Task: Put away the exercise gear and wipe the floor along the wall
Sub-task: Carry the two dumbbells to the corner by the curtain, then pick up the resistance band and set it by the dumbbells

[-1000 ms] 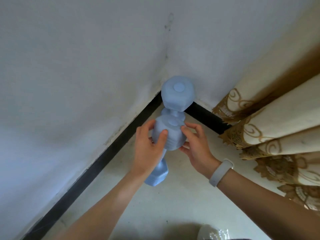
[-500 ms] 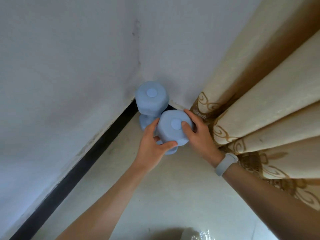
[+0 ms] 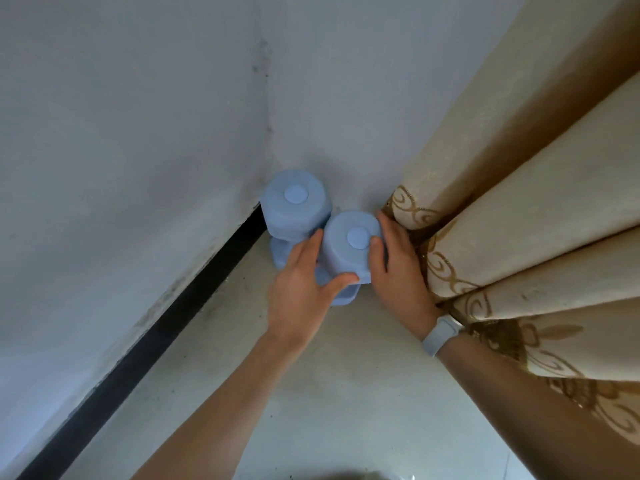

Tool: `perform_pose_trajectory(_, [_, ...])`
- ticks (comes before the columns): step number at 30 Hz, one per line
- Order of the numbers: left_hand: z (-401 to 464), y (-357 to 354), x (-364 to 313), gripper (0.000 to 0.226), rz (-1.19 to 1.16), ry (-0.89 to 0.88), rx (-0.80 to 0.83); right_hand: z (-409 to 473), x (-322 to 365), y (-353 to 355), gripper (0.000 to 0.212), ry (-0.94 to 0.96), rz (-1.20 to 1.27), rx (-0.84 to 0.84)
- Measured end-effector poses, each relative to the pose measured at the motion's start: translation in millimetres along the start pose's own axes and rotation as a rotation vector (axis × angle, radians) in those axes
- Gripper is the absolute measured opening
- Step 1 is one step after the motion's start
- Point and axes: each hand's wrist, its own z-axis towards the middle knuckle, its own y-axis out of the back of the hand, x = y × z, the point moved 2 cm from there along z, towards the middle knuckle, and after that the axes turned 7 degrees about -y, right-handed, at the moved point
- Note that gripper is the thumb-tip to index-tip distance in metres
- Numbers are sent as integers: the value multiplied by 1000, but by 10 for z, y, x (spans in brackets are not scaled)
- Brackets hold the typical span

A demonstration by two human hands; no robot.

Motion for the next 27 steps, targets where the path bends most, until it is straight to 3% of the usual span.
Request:
perform_pose_trajectory(3, [-16, 54, -91, 89, 228, -92, 11, -47, 14, -4, 51, 106, -71, 14])
perform_pose_trajectory(6, [-40, 98, -81, 88, 294, -101, 78, -97, 73, 34, 54, 72, -158, 60])
perform_pose_trajectory(10, [-265, 472, -237, 65, 525, -45, 202, -252, 426, 210, 60, -29, -374, 219])
perform_pose_trajectory(14, [-442, 1165, -798, 58, 708, 119, 371, -386, 1100, 557, 56, 50, -539, 422])
perform_pose_trajectory(17, [-588, 1857, -1453, 47, 690, 204, 271, -482, 1889, 949, 54, 102, -531, 511])
perform_pose_trajectory(22, [-1077, 3050, -2702, 40, 636, 408, 131, -765, 3337, 1728, 25, 225, -412, 567])
perform_pose_trajectory(27, [-1815, 4022, -3754, 40, 642, 654, -120, -1337, 4534, 2274, 31, 279, -277, 753])
